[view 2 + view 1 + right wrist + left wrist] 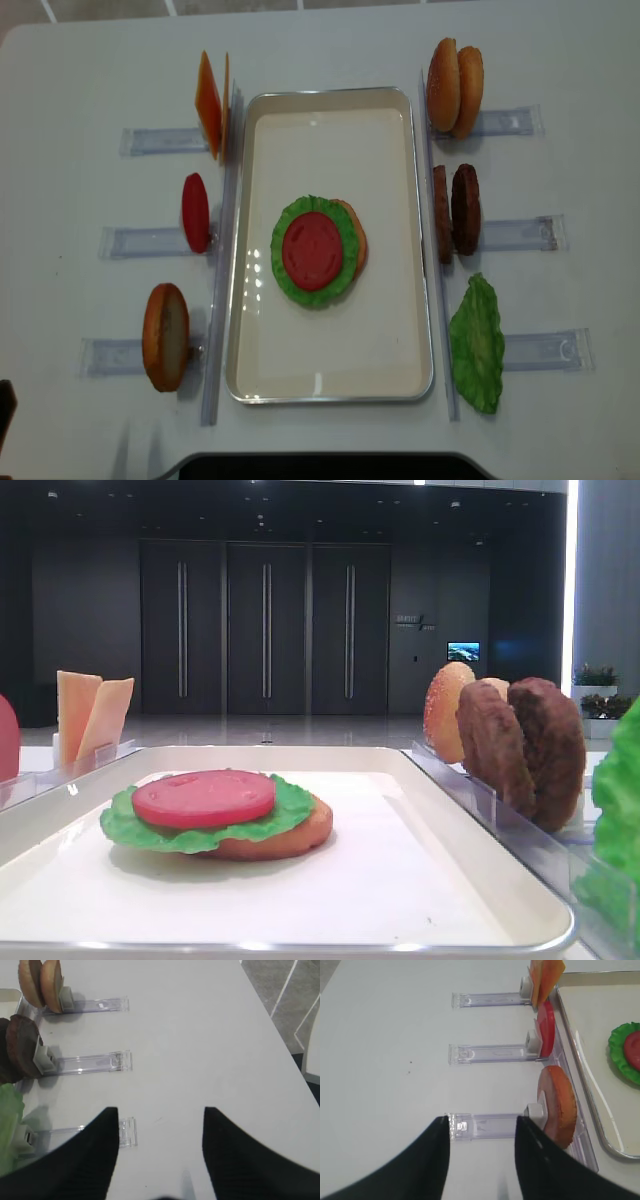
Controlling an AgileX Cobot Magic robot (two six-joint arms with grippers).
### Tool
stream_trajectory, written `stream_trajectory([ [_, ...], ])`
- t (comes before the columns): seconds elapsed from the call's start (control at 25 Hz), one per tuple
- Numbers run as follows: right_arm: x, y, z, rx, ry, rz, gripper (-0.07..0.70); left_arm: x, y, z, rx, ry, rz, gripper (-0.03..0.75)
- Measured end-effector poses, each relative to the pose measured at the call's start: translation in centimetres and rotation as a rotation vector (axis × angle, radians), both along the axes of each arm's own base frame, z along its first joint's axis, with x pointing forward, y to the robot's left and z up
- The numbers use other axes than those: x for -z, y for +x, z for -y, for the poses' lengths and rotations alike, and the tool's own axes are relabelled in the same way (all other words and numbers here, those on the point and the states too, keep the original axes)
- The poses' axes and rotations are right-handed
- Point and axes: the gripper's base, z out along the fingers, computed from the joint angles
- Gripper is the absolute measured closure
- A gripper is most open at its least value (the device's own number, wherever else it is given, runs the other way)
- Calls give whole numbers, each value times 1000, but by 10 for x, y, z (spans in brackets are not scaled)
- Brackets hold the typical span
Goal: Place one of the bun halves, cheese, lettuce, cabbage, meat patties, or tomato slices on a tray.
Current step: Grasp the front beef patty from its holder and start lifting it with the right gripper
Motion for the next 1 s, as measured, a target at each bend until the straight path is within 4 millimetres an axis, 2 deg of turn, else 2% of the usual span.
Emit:
stream_trajectory([
  [0.48,0,0,0,0,0,0,269,0,0,0,0,0,0,470],
  [1.0,0,0,-2,-13,18,2,270,0,0,0,0,0,0,482],
])
